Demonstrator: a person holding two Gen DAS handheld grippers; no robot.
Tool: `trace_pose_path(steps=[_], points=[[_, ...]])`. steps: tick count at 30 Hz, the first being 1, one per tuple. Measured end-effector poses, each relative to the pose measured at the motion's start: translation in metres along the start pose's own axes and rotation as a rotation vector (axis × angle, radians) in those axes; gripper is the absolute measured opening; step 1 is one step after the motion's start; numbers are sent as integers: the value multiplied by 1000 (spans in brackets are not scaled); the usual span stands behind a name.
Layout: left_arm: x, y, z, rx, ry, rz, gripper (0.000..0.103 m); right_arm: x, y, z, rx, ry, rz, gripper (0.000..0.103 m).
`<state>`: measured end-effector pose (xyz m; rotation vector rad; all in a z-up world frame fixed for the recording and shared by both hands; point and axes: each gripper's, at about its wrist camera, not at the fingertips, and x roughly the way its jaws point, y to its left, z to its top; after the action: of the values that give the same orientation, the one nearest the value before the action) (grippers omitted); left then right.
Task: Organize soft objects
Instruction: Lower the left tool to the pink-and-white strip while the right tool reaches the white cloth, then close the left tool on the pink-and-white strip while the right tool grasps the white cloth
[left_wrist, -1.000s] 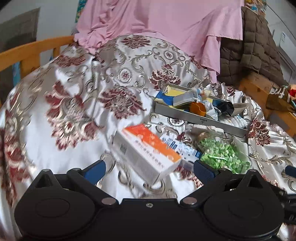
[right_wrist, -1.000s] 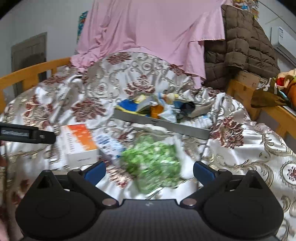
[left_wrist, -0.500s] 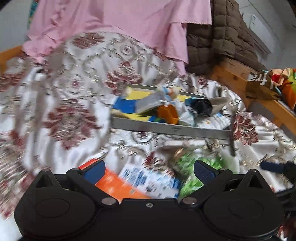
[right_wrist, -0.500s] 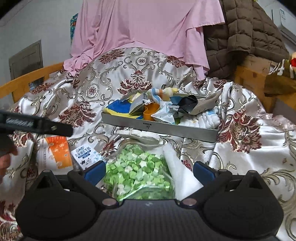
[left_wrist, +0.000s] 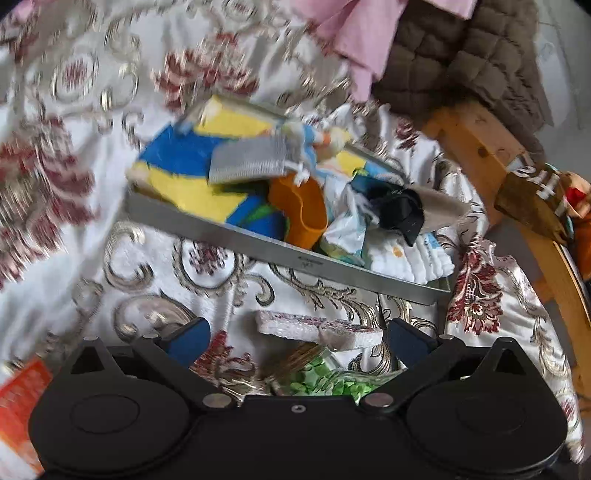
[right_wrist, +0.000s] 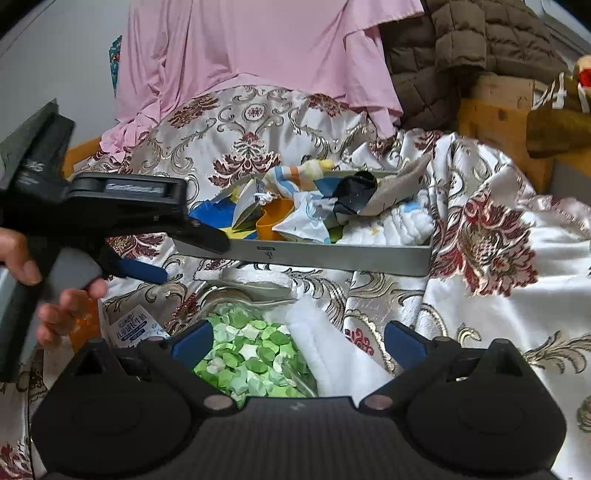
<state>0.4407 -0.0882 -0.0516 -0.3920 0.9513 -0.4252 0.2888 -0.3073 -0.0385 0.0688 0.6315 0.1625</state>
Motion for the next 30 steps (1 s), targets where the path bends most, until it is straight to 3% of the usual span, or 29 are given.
trace_pose_path(steps=[10,15,24,28,30], points=[[40,17,2,-222,135,-74,98,9,-4,-1,30,27,21,90],[46,23,3,-328,134,-107,95,10,-7,-1,53,31,35,88],[53,22,4,-399,138,-105,68,12,-12,-2,119,40,74,83],[55,27,2,-427,130,-93,47,14,-13,-3,148,52,114,77],[57,30,2,-454,126,-99,42,15,-13,-4,155,56,129,76]])
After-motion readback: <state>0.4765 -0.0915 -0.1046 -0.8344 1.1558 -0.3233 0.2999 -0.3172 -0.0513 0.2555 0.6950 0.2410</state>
